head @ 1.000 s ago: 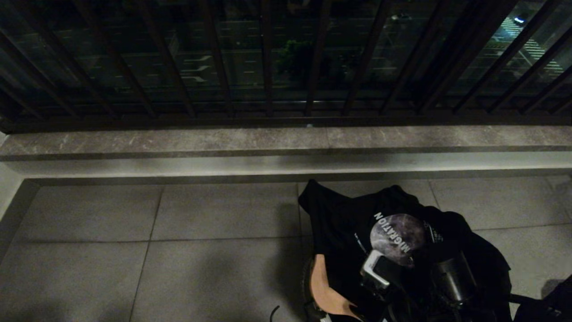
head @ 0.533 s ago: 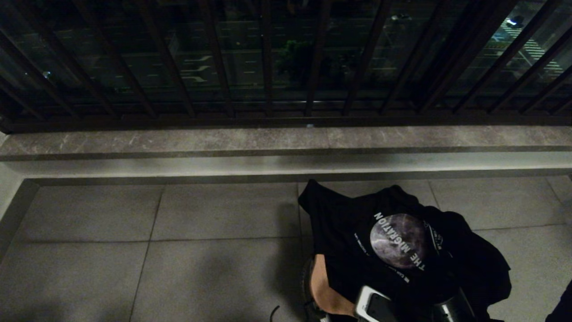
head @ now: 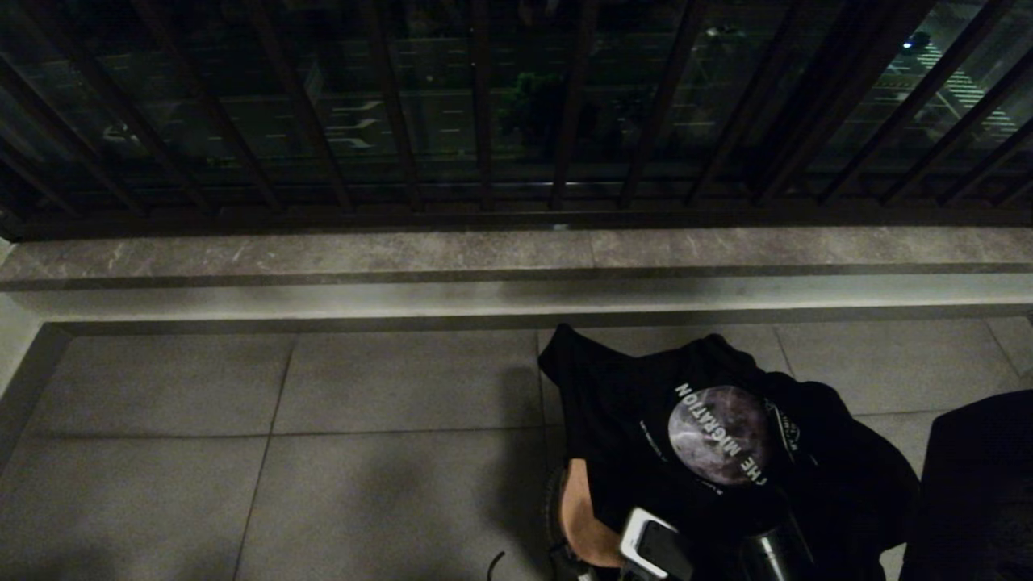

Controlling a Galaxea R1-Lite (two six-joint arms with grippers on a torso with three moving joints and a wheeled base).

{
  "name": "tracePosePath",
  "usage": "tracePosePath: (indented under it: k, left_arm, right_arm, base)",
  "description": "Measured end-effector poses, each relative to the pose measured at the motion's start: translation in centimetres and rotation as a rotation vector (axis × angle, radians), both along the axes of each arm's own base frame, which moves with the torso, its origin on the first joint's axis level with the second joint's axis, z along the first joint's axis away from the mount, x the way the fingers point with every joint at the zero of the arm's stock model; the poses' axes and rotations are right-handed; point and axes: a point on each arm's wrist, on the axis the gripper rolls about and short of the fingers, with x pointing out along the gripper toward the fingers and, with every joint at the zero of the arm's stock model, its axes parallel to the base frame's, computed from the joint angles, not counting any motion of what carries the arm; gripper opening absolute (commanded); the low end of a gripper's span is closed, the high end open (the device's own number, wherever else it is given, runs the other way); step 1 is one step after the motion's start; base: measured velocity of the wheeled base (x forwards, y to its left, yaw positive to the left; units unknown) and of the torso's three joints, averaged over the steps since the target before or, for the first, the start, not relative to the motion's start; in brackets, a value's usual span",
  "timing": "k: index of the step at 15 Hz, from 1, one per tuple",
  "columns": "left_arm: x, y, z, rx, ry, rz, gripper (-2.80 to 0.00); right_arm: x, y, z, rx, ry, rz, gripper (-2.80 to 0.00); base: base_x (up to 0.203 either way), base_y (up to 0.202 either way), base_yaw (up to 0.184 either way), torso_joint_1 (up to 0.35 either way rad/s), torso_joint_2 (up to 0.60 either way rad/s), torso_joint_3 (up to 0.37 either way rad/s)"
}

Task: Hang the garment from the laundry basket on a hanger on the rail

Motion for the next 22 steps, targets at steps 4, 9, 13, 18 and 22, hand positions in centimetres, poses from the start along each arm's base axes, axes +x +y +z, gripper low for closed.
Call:
tracePosePath:
  k: [4, 9, 13, 18, 22]
  left_arm:
    - [0.0, 0.0, 0.0, 0.0, 0.0, 0.0, -2.8]
    - [0.0, 0.0, 0.0, 0.001, 0.0, 0.0, -2.8]
    - [0.0, 0.0, 0.0, 0.001, 0.0, 0.0, -2.8]
    - [0.0, 0.0, 0.0, 0.002, 0.0, 0.0, -2.8]
    - [0.0, 0.0, 0.0, 0.004, 0.0, 0.0, -2.8]
  right_arm:
    - [1.4, -0.6, -1.1, 0.019, 0.0, -0.004, -2.8]
    - [1.5, -0.6, -2.0, 0.007, 0.025, -0.001, -2.8]
    - [1.6, -0.8, -1.2, 0.032, 0.008, -0.005, -2.8]
    - [0.7, -2.2, 5.0, 0.147, -0.087, -0.037, -2.8]
    - [-0.7, -3.5, 12.0, 0.255, -0.087, -0.088, -2.8]
  base:
    - [0.0, 0.0, 0.0, 0.0, 0.0, 0.0]
    - [0.0, 0.0, 0.0, 0.0, 0.0, 0.0]
    - [0.0, 0.0, 0.0, 0.0, 0.0, 0.0]
    - [0.0, 0.0, 0.0, 0.0, 0.0, 0.0]
    - [0.0, 0.0, 0.0, 0.0, 0.0, 0.0]
